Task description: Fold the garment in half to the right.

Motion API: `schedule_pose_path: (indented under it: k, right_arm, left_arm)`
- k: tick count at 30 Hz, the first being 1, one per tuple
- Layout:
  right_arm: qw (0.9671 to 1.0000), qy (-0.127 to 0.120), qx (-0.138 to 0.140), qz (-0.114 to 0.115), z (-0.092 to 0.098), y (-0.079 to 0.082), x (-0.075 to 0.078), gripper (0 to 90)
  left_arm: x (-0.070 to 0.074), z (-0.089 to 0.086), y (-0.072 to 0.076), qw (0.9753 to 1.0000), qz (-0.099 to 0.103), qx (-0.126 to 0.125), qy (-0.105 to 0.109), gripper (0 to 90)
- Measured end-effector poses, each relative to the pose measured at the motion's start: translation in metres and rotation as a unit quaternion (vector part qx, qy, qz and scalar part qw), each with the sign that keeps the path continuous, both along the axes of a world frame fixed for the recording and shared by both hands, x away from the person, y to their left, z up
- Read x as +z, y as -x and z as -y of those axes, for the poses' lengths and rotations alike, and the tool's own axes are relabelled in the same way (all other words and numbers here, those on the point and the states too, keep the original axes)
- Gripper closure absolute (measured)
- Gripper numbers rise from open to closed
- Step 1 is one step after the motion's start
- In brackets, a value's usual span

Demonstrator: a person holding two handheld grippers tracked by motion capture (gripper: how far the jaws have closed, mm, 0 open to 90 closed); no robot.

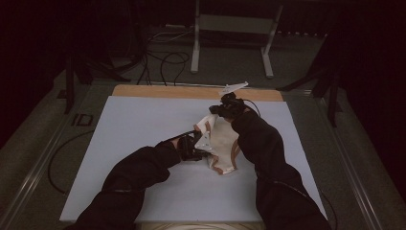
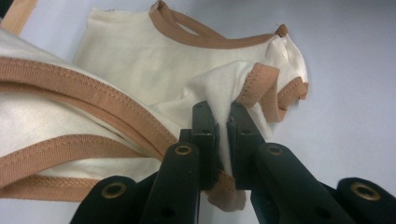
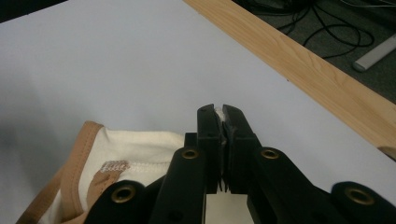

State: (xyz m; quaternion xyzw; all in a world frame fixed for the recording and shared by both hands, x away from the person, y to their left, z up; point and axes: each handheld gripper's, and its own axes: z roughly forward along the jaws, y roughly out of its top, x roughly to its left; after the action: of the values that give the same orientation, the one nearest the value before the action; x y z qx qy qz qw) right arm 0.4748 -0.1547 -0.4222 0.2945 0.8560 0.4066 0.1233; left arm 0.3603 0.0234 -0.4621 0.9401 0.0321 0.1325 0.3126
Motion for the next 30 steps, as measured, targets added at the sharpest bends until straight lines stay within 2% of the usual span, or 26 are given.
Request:
schedule_pose_path:
  k: [9, 16, 30]
  right_arm:
    - [0.9999, -0.003, -0.012, 0.0, 0.017, 0.002, -0.009, 87.2]
    - [0.9998, 0.0, -0.021, -0.002, 0.029, 0.003, -0.017, 87.2]
    - [0.9993, 0.001, -0.035, -0.009, 0.046, 0.004, -0.027, 87.1]
  left_arm:
    - [-0.004, 0.01, -0.002, 0.9999, -0.012, 0.003, -0.003, 84.4]
    - [-0.008, 0.021, -0.003, 0.9998, -0.016, 0.002, -0.013, 84.2]
    - [-0.013, 0.037, -0.006, 0.9992, -0.028, -0.011, -0.028, 83.9]
